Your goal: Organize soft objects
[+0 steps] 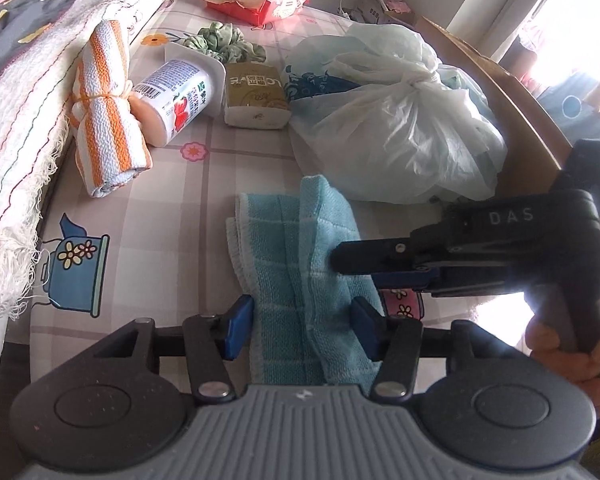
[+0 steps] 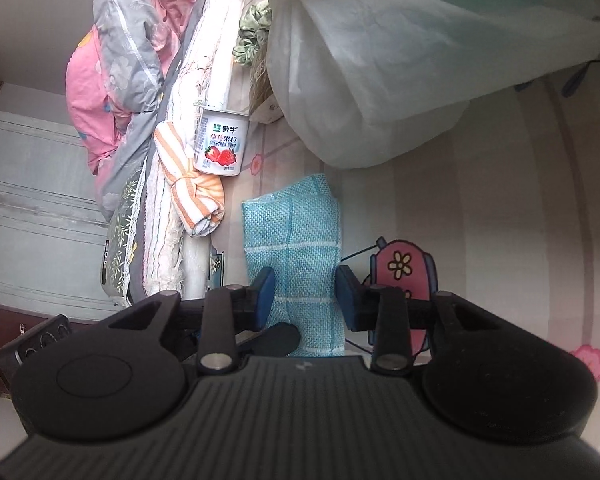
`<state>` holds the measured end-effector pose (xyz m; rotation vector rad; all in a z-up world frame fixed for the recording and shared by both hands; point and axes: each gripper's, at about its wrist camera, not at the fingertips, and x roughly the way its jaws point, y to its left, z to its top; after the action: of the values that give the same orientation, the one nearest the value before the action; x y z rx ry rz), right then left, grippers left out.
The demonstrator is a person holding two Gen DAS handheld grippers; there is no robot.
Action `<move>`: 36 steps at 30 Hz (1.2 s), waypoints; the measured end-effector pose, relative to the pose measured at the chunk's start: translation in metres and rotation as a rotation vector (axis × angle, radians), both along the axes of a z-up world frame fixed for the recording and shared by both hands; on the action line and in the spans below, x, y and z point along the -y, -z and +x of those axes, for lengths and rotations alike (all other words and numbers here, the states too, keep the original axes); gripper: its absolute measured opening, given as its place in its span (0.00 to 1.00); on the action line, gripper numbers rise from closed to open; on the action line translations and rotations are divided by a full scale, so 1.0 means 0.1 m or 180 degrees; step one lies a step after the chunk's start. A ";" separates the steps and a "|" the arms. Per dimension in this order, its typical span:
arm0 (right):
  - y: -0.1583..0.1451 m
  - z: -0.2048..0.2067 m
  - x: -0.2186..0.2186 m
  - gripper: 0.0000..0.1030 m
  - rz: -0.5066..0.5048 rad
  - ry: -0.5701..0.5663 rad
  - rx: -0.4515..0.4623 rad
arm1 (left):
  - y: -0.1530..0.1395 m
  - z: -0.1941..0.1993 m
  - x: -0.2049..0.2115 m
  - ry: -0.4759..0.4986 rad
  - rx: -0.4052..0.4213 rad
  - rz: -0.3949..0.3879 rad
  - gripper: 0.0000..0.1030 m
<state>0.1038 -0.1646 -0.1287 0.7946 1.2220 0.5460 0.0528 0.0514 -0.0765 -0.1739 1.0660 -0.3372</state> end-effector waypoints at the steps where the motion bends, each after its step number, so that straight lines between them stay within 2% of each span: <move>1: 0.00 0.01 -0.02 0.26 -0.0009 -0.0018 0.0020 | 0.00 0.00 -0.02 -0.0030 0.0003 -0.0001 0.40; 3: -0.01 0.01 -0.06 0.21 -0.0034 -0.0041 0.0048 | 0.01 0.01 -0.05 -0.0092 -0.0027 -0.0057 0.30; 7: -0.07 0.00 -0.14 0.18 -0.0153 -0.0118 0.0180 | -0.02 -0.01 -0.06 -0.0176 0.0005 -0.0075 0.19; 13: -0.18 -0.05 -0.16 0.14 -0.0088 -0.0179 0.0293 | -0.25 -0.14 -0.01 -0.0173 0.0180 0.0008 0.17; 18: -0.47 -0.12 -0.06 0.14 0.0054 -0.0157 0.0502 | -0.69 -0.21 0.10 -0.0084 0.0515 0.0035 0.17; 21: -0.76 -0.14 0.12 0.14 0.0129 -0.0062 0.0753 | -0.99 -0.18 0.31 0.0044 0.0753 0.0092 0.17; 25: -1.15 -0.14 0.57 0.14 0.0198 0.0197 0.1079 | -1.33 -0.05 0.78 0.0355 0.1047 0.0115 0.17; 28: -1.38 -0.13 0.99 0.14 0.0148 0.0404 0.1252 | -1.50 0.14 1.18 0.0599 0.1137 0.0071 0.17; 32: -1.61 0.01 1.73 0.14 -0.0069 0.0653 0.1351 | -1.55 0.54 1.85 0.0900 0.1109 -0.0031 0.17; 36: -1.61 0.30 2.41 0.14 -0.0284 0.0809 0.1241 | -1.41 1.02 2.48 0.1062 0.0882 -0.0098 0.17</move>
<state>0.1343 -0.4061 0.0326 0.7147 0.7681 0.4104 0.1551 -0.1962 0.0643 0.0257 0.8131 -0.6591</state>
